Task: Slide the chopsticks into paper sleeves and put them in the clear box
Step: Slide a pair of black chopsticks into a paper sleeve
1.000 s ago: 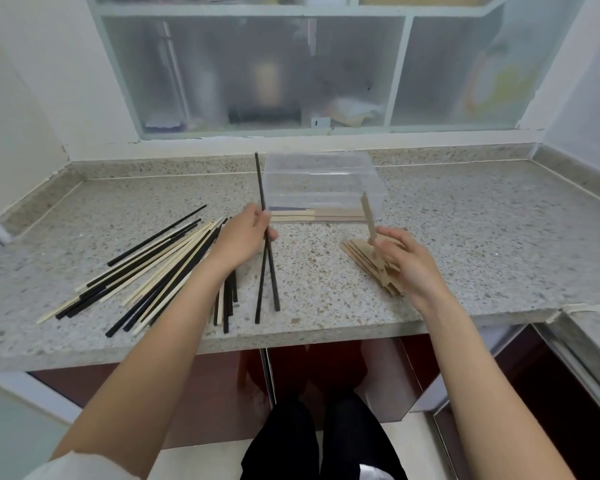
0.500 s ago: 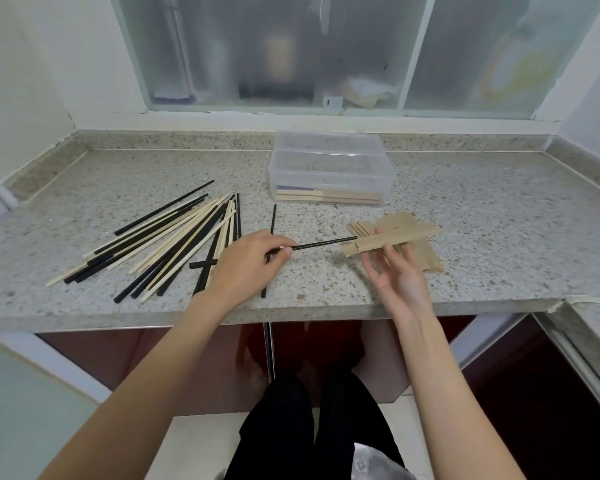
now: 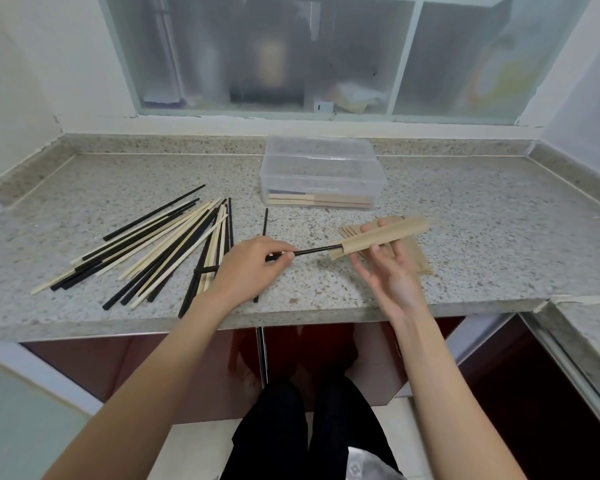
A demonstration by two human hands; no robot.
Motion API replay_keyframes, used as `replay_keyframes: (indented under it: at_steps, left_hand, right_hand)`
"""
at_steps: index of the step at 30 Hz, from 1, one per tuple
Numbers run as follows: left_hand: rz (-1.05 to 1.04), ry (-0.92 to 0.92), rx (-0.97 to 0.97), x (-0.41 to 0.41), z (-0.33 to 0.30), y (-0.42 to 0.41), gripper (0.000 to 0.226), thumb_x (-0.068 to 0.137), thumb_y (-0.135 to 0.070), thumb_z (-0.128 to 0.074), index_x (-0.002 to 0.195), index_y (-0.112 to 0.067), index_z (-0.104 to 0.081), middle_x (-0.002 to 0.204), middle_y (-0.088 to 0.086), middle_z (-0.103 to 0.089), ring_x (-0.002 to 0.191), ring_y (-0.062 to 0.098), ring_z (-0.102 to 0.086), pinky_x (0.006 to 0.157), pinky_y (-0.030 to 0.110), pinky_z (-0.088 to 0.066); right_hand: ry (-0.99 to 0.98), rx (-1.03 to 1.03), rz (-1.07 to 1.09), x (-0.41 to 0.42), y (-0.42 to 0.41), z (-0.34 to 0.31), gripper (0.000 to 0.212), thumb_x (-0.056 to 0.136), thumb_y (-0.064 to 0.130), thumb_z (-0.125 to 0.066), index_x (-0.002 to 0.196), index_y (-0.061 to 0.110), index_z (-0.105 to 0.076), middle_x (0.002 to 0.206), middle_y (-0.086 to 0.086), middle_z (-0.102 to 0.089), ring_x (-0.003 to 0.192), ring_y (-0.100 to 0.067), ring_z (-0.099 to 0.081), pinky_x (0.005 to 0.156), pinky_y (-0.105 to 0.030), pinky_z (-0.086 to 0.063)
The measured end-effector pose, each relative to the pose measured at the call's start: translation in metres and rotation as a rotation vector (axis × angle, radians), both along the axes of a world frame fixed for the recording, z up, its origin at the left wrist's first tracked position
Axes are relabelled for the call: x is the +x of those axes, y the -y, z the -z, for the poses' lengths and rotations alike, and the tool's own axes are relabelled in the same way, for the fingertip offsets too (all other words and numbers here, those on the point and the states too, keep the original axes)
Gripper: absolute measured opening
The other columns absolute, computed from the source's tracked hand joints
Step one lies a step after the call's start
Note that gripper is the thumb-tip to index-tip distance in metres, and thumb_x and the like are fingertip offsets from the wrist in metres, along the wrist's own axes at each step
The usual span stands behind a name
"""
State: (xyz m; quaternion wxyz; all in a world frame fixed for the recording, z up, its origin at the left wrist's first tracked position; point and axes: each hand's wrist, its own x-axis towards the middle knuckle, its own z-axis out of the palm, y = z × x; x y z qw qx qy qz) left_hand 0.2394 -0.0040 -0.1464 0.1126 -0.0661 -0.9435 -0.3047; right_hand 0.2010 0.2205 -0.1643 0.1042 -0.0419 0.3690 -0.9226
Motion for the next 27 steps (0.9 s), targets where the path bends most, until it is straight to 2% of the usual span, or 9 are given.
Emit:
replay_keyframes:
  at_steps: [3, 6, 10, 13, 18, 21, 23, 25, 27]
  left_hand:
    - [0.017, 0.028, 0.086, -0.001, -0.001, -0.008, 0.023, 0.092, -0.036, -0.055, 0.113, -0.032, -0.063, 0.096, -0.011, -0.065, 0.085, 0.007, -0.061, 0.078, 0.026, -0.048]
    - [-0.006, 0.044, 0.188, -0.004, 0.001, -0.017, 0.018, 0.087, -0.034, -0.063, 0.104, -0.028, -0.059, 0.079, -0.013, -0.063, 0.068, 0.004, -0.057, 0.067, 0.02, -0.045]
    - [0.007, 0.019, 0.156, -0.004, 0.005, -0.023, 0.006, 0.088, -0.024, -0.062, 0.093, -0.02, -0.061, 0.077, -0.021, -0.056, 0.071, -0.002, -0.054, 0.061, 0.006, -0.037]
    - [0.034, -0.037, 0.108, -0.003, 0.006, -0.026, 0.002, 0.088, -0.022, -0.063, 0.089, -0.021, -0.062, 0.076, -0.023, -0.055, 0.074, 0.0, -0.054, 0.063, 0.008, -0.035]
    - [0.021, -0.115, 0.144, -0.006, 0.009, -0.026, 0.008, 0.085, -0.021, -0.067, 0.091, -0.022, -0.063, 0.085, -0.015, -0.059, 0.074, -0.005, -0.051, 0.07, 0.012, -0.037]
    - [-0.01, -0.07, 0.157, -0.007, 0.005, -0.022, 0.019, 0.086, -0.032, -0.065, 0.101, -0.026, -0.055, 0.092, -0.016, -0.058, 0.072, -0.003, -0.055, 0.066, 0.016, -0.044]
    - [-0.019, -0.01, 0.082, -0.005, 0.002, -0.012, 0.021, 0.09, -0.04, -0.057, 0.106, -0.027, -0.052, 0.087, -0.02, -0.056, 0.068, -0.005, -0.052, 0.062, 0.019, -0.045]
    - [-0.016, 0.027, 0.014, -0.003, 0.003, 0.002, 0.019, 0.093, -0.039, -0.051, 0.105, -0.027, -0.058, 0.085, -0.019, -0.058, 0.064, -0.006, -0.049, 0.06, 0.02, -0.041]
    - [-0.016, 0.031, 0.015, -0.001, 0.005, 0.01, 0.018, 0.094, -0.034, -0.051, 0.102, -0.026, -0.065, 0.09, -0.015, -0.065, 0.067, -0.001, -0.054, 0.063, 0.023, -0.046]
  right_hand:
    - [0.004, 0.082, -0.039, 0.001, 0.007, 0.0, 0.051, 0.091, -0.005, -0.047, 0.138, 0.012, -0.041, 0.13, -0.01, -0.059, 0.116, -0.019, -0.06, 0.084, -0.034, -0.056]
    - [0.006, 0.171, -0.068, 0.004, 0.016, 0.0, 0.043, 0.092, -0.007, -0.047, 0.131, 0.011, -0.047, 0.119, -0.007, -0.065, 0.109, -0.018, -0.064, 0.084, -0.032, -0.056]
    - [0.052, 0.261, 0.013, 0.005, 0.021, 0.001, 0.018, 0.093, 0.0, -0.052, 0.108, 0.005, -0.06, 0.1, -0.007, -0.07, 0.092, -0.017, -0.07, 0.075, -0.028, -0.057]
    - [0.119, 0.328, 0.103, 0.005, 0.022, 0.003, 0.01, 0.092, 0.007, -0.057, 0.098, 0.005, -0.065, 0.094, -0.006, -0.072, 0.082, -0.013, -0.071, 0.068, -0.02, -0.056]
    - [0.136, 0.442, 0.096, 0.01, 0.033, 0.008, 0.015, 0.089, 0.014, -0.063, 0.099, 0.004, -0.068, 0.092, -0.011, -0.073, 0.082, -0.016, -0.071, 0.063, -0.018, -0.056]
    - [0.156, 0.428, 0.144, 0.01, 0.034, 0.003, 0.012, 0.09, 0.014, -0.063, 0.097, 0.005, -0.068, 0.086, -0.006, -0.074, 0.075, -0.013, -0.069, 0.059, -0.018, -0.056]
    - [0.182, 0.398, 0.215, 0.008, 0.028, -0.001, 0.007, 0.091, 0.013, -0.061, 0.091, 0.01, -0.067, 0.078, 0.001, -0.072, 0.069, -0.009, -0.067, 0.056, -0.017, -0.054]
    - [0.193, 0.371, 0.287, 0.003, 0.017, -0.003, 0.007, 0.092, 0.012, -0.059, 0.089, 0.012, -0.065, 0.08, 0.003, -0.07, 0.069, -0.007, -0.066, 0.057, -0.016, -0.053]
    - [0.192, 0.368, 0.313, 0.0, 0.011, -0.003, 0.007, 0.093, 0.013, -0.059, 0.09, 0.013, -0.065, 0.086, 0.002, -0.07, 0.07, -0.005, -0.065, 0.057, -0.016, -0.053]
